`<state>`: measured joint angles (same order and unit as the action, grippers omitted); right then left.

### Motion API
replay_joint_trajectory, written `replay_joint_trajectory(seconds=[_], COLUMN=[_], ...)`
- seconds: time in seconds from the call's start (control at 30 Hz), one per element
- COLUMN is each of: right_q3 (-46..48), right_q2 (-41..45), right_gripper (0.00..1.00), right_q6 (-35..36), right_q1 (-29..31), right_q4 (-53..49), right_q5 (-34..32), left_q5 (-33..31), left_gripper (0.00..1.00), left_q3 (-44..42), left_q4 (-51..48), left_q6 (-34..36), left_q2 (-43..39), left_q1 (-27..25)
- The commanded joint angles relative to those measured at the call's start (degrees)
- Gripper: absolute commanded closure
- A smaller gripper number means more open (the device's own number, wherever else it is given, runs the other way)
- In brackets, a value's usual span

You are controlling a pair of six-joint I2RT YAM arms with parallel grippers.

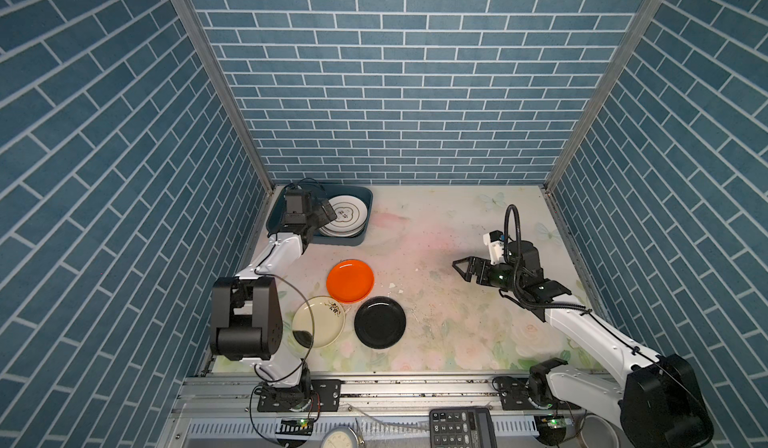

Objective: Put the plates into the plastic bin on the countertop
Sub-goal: 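Withdraw the left gripper from the bin while the right nears the black plate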

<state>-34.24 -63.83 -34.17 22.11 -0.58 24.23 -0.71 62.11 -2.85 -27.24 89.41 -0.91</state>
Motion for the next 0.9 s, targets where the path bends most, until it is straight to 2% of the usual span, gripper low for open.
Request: replay_joint_trajectory(seconds=[0.0,0.17,0.3,0.4,0.53,0.7,0.87], right_q3=[-2.3,-1.2,-0.9,-1.6,-3.2,-4.2,-4.6], right_q2=[-1.9,-4.2,-6.2,-7.5,-10.3,-15.8,-20.3], right_gripper=[0.02,0.04,0.05,0.06,0.06,0.08,0.13], right_q6=[0.0,-3.7,-5.6,-5.9,-5.7,-6.3,-5.3], right_q1=[-0.1,-0.1,0.1,1.4,5.6,10.1,14.7], right_q4=[-0.4,4.0,6.4,6.5,6.6,8.7,8.9], right_q5=[-0.1,2.1,3.4,3.1,2.0,2.8,1.5], left_q5=[-2.9,-3.0,-1.7,4.9,17.5,27.8,30.9], left_gripper=[0.0,0.0,0.01,0.01,0.0,0.0,0.0], left_q3=[-5.2,-12.8,-18.5,-23.2,-30.7,-36.6,-39.2], left_q4=[0.3,-1.1,-4.4,-5.2,-0.1,7.5,8.1], left_q6=[1.0,0.3,-0.8,-4.8,-10.6,-12.4,-10.6], left_q2=[-5.8,-17.0,-26.5,-32.5,-38.0,-41.0,-40.2], left_q1=[-0.8,-3.9,-8.7,-10.4,-10.6,-10.6,-10.6])
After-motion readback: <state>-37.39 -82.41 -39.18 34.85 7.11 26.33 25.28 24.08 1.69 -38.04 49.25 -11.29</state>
